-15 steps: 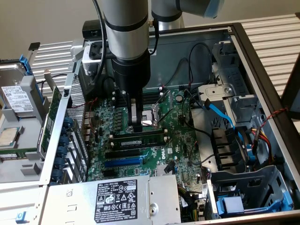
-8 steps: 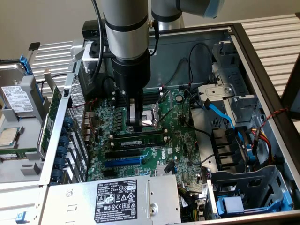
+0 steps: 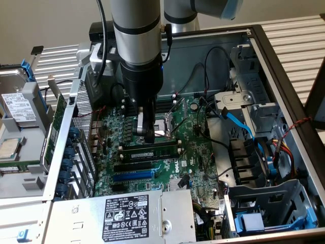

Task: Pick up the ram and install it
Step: 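Press down the ram until it locks into place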

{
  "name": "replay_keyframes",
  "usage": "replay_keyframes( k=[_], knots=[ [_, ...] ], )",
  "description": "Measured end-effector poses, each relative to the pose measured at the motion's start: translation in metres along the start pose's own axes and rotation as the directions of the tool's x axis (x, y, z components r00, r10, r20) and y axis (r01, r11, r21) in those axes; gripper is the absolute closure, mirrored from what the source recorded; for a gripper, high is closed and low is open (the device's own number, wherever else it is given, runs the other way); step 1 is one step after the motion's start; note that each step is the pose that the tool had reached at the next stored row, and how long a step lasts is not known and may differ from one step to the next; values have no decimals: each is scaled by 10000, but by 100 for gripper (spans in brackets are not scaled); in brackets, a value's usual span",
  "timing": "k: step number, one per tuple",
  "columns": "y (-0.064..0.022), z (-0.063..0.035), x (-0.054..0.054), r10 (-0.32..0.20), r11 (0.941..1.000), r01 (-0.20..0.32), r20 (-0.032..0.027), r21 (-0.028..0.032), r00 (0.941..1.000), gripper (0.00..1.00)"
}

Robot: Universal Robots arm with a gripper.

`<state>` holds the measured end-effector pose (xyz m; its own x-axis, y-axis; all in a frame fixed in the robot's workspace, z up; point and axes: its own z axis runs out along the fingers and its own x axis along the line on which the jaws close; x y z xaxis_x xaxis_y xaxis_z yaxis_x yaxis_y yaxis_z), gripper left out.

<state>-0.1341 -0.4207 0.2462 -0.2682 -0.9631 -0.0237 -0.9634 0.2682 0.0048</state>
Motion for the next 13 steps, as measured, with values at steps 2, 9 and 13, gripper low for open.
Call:
replay_keyframes(
  k=[2, 9, 13],
  knots=[
    [0, 0, 0, 321, 9995, -321, 2, 7, 9995, 90],
    [0, 0, 0, 1340, 9910, -1340, 11, 31, 9910, 90],
    [0, 0, 0, 1890, 9820, -1890, 16, 43, 9820, 90]
  ],
)
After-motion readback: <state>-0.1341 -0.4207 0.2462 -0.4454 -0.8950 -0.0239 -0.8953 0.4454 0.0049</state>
